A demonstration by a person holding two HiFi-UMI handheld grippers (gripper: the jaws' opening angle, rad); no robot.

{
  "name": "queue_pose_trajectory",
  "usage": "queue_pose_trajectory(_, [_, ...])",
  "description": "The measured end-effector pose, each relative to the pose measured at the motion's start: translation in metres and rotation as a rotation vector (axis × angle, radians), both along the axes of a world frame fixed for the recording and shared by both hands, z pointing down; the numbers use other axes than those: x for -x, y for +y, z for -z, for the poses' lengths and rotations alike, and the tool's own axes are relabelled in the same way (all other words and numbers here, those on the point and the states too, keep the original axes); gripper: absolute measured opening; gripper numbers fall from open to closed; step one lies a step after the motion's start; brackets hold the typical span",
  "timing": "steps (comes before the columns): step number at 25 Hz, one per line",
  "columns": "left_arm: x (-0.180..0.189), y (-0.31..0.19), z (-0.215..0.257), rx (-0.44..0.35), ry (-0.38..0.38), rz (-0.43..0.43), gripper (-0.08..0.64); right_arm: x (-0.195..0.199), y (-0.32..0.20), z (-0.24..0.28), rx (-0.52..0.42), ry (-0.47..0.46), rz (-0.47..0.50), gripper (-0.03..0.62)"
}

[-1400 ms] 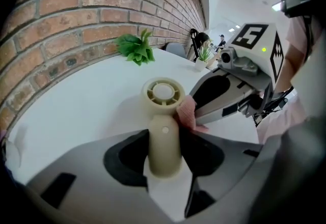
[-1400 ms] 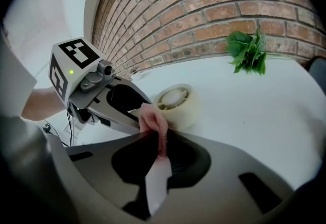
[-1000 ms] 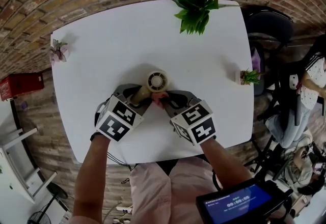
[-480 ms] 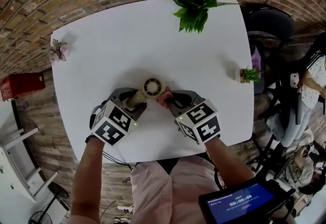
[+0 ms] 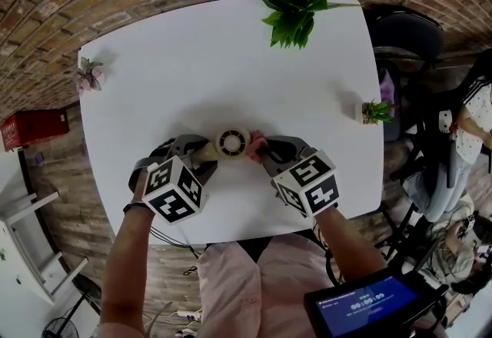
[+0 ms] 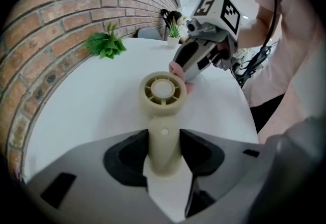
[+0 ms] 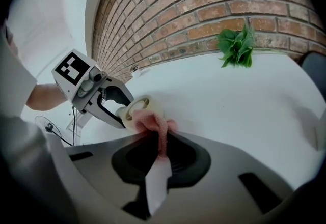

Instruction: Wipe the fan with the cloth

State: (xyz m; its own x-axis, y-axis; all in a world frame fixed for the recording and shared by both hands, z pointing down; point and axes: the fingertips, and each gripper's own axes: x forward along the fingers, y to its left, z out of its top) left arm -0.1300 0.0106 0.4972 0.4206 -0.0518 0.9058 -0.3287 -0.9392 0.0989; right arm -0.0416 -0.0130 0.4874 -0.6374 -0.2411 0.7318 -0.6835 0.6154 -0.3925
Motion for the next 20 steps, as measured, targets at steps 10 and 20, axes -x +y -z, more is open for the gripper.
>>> queue_pose_trajectory(10, [-0.003,0.005,-0.001,-0.03,-0.086,-0.132,0.195,-0.007,0.001,0.001,-0.012,0.007,-0.005,0.043])
queue_pose_trajectory(20, [-0.009,0.008,-0.001,-0.081,-0.186,-0.287,0.195,-0.014,-0.001,0.001,-0.022,0.009,-0.014,0.043])
